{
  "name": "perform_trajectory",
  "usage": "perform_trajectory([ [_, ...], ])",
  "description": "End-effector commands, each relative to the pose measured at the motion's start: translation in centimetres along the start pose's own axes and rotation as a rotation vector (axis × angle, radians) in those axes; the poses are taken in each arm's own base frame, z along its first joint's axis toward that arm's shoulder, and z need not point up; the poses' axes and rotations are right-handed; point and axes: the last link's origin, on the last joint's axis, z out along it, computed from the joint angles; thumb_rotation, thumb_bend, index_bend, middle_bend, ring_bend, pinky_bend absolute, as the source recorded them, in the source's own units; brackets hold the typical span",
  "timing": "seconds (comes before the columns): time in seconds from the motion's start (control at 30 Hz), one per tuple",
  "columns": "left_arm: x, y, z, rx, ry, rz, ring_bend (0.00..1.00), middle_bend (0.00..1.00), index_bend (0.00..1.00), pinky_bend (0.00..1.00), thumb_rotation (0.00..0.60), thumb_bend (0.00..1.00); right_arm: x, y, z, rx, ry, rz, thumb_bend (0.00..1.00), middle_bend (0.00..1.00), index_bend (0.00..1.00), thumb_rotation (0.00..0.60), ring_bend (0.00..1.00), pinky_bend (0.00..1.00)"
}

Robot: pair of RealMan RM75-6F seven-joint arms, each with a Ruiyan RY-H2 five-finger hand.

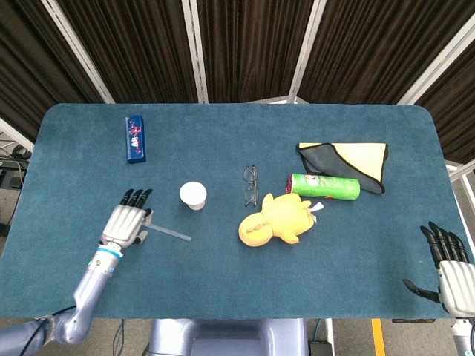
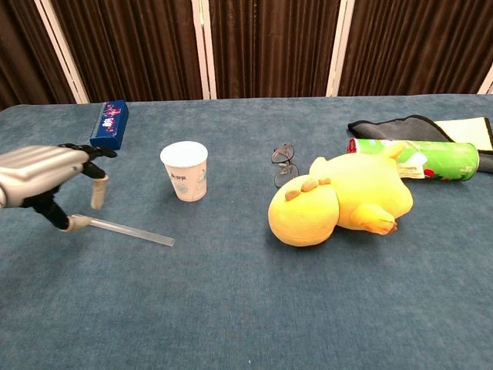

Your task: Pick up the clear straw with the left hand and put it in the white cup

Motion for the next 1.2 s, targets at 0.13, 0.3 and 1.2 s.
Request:
perform_trajectory([
  [0.13,-0.5,1.1,0.8,-0.008,-0.035,0.001,0.0,0.0,0.48,0.0,0.6,0.38,0.0,0.0,0.1,-0.001,-0.004,0.001,0.08,0.0,0.0,0.6,0.0,0.0],
  [0.3,-0.9,1.7,0.9,-0.013,-0.063,-0.005,0.0,0.0,0.48,0.0,0.6,0.38,0.0,0.0,0.2,-0.002,-0.006,0.002,0.08,0.0,0.0,0.6,0.0,0.0],
  [1.2,-1.9,2.7,1.7,0.004,-0.038,-0.001,0.0,0.0,0.49,0.0,0.6,0.38,0.0,-0.1,0.2,-0.003,-0.007,0.002,0.08,0.0,0.0,0.6,0.0,0.0],
])
